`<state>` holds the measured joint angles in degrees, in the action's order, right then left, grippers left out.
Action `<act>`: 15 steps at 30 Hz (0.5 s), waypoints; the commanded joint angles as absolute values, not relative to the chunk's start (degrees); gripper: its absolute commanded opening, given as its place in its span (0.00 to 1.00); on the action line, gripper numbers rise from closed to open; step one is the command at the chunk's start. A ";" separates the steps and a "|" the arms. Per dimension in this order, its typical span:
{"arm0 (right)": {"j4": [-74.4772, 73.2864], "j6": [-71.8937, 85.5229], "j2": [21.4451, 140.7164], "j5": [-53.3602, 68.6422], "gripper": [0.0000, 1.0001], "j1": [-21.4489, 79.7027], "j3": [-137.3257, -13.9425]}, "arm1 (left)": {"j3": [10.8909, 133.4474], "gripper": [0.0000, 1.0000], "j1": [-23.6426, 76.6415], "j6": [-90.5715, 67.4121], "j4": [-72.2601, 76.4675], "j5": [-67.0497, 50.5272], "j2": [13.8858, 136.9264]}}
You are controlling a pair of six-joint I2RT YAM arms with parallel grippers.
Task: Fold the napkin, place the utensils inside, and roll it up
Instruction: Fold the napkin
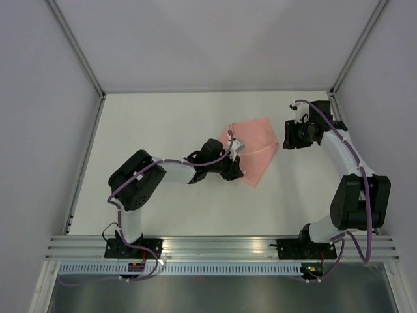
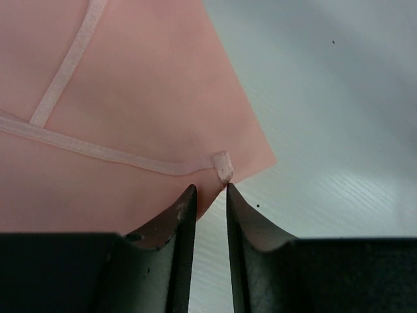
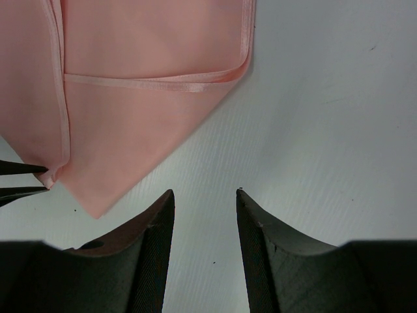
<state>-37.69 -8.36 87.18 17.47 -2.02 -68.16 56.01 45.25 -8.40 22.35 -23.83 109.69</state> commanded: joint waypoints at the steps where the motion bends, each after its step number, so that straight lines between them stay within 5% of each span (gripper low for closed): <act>1: -37.09 -8.61 87.54 16.44 0.49 -1.58 -68.20 | 59.32 0.30 46.58 -6.85 23.38 -22.94 109.51; 15: -37.18 -8.88 87.80 16.44 0.49 -1.23 -68.12 | 59.87 0.35 48.96 -11.68 28.65 -18.39 108.56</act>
<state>-37.69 -8.54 87.35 17.08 -1.58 -68.16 61.19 48.99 -9.21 23.59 -22.52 111.81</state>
